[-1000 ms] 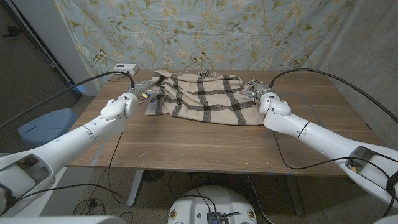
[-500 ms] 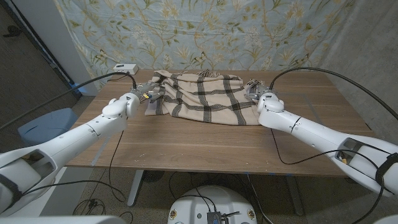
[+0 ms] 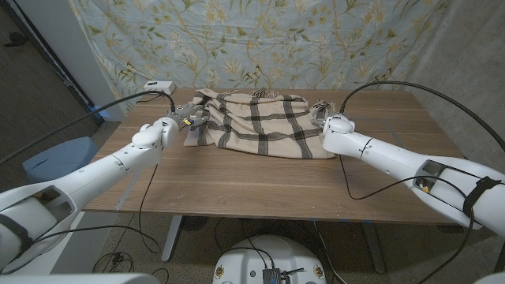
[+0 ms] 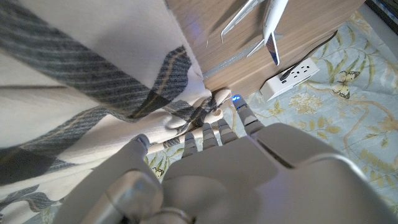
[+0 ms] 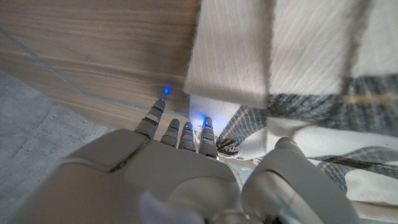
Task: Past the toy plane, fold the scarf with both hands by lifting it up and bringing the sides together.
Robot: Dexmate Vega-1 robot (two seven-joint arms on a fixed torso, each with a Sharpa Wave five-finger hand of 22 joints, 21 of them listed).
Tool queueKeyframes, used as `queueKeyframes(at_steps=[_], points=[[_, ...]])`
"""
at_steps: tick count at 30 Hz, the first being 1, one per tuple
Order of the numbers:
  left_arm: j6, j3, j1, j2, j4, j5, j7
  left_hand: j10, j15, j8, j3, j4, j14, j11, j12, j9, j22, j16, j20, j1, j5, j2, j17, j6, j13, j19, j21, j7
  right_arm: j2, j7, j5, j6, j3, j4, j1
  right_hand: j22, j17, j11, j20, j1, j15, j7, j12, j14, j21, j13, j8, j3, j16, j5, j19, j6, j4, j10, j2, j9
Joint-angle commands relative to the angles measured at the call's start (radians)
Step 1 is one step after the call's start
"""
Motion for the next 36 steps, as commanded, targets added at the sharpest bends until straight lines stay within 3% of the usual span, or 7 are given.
queueKeyframes(at_steps=[1,8,14,25,30,33,36], points=[[0.019,0.031,-0.027,-0.017,0.027,0.048,-0.004,-0.006,-0.005,0.006,0.018,-0.003,0.001,-0.003,0.009,0.001,0.003,0.007,0.000,0.009,0.011,0.066,-0.001,-0.008,0.000,0.014,-0.006,0.002,-0.028,-0.029,0.108,0.081,0.056,-0.030,-0.016,0.003,-0.004,0.020,0.002,-0.037,0.007,-0.019,0.023,0.018,0.017,0.002,-0.004,-0.021,0.020,0.016,0.009,-0.006,0.010,0.055,-0.010,0.003],[0.023,0.043,-0.040,-0.028,0.041,0.062,-0.007,-0.009,-0.007,0.006,0.033,-0.005,0.002,-0.005,0.009,0.002,0.003,0.007,-0.002,0.017,0.016,0.070,-0.002,-0.009,0.000,0.020,-0.007,0.004,-0.069,-0.112,0.180,0.204,0.161,-0.126,-0.105,0.003,-0.042,0.031,0.012,-0.008,0.001,-0.038,0.060,0.195,0.061,-0.002,-0.013,-0.024,0.067,0.036,0.145,-0.013,-0.032,0.187,-0.009,0.001],[0.040,0.049,-0.046,-0.038,0.048,0.068,-0.014,-0.010,-0.007,0.007,0.043,-0.006,0.001,-0.007,0.009,0.002,0.003,0.007,-0.003,0.022,0.019,0.072,-0.002,-0.010,0.000,0.024,-0.008,0.005,-0.091,-0.139,0.160,0.257,0.156,-0.189,-0.133,0.003,-0.052,0.021,0.015,0.030,-0.006,-0.044,0.066,0.201,0.055,-0.002,-0.022,-0.011,0.062,0.037,0.141,-0.048,-0.057,0.218,-0.002,0.001],[0.042,0.047,-0.039,-0.031,0.033,0.062,-0.015,-0.015,-0.010,0.008,0.062,-0.005,0.002,-0.010,0.009,0.002,0.004,0.007,-0.005,0.029,0.023,0.073,-0.002,-0.011,0.000,0.028,-0.010,0.006,-0.104,-0.121,0.022,0.261,0.066,-0.237,-0.122,0.005,-0.077,-0.025,0.022,0.263,-0.064,-0.061,0.065,0.401,0.095,-0.002,-0.015,0.070,0.120,0.019,0.298,-0.062,-0.220,0.284,0.020,-0.001],[0.041,0.042,-0.034,-0.028,0.023,0.058,-0.012,-0.016,-0.011,0.008,0.070,-0.004,0.001,-0.009,0.010,0.002,0.004,0.007,-0.005,0.032,0.025,0.072,-0.002,-0.012,0.000,0.029,-0.011,0.006,-0.080,-0.097,-0.046,0.206,0.025,-0.222,-0.102,0.009,-0.048,-0.061,-0.013,0.424,-0.126,-0.061,0.063,0.525,0.135,0.000,-0.017,0.132,0.187,0.020,0.418,-0.073,-0.305,0.308,0.055,0.000],[0.038,0.042,-0.034,-0.025,0.019,0.060,-0.013,-0.016,-0.011,0.008,0.073,-0.004,0.002,-0.008,0.010,0.003,0.004,0.007,-0.006,0.033,0.026,0.072,-0.002,-0.013,0.000,0.029,-0.012,0.006,-0.061,-0.139,-0.063,0.194,0.036,-0.210,-0.119,0.012,-0.010,-0.076,-0.040,0.497,-0.160,-0.054,0.090,0.635,0.162,0.004,0.004,0.159,0.260,0.020,0.492,0.001,-0.309,0.382,0.082,0.001],[0.031,0.046,-0.036,-0.022,0.020,0.063,-0.020,-0.016,-0.012,0.007,0.078,-0.003,0.001,-0.008,0.010,0.003,0.004,0.007,-0.007,0.033,0.027,0.071,-0.001,-0.015,0.000,0.029,-0.013,0.006,-0.042,-0.219,-0.065,0.207,0.074,-0.203,-0.155,0.021,0.085,-0.096,-0.085,0.604,-0.233,-0.049,0.178,0.823,0.224,0.026,0.045,0.201,0.409,0.017,0.615,0.192,-0.303,0.572,0.126,0.006]])
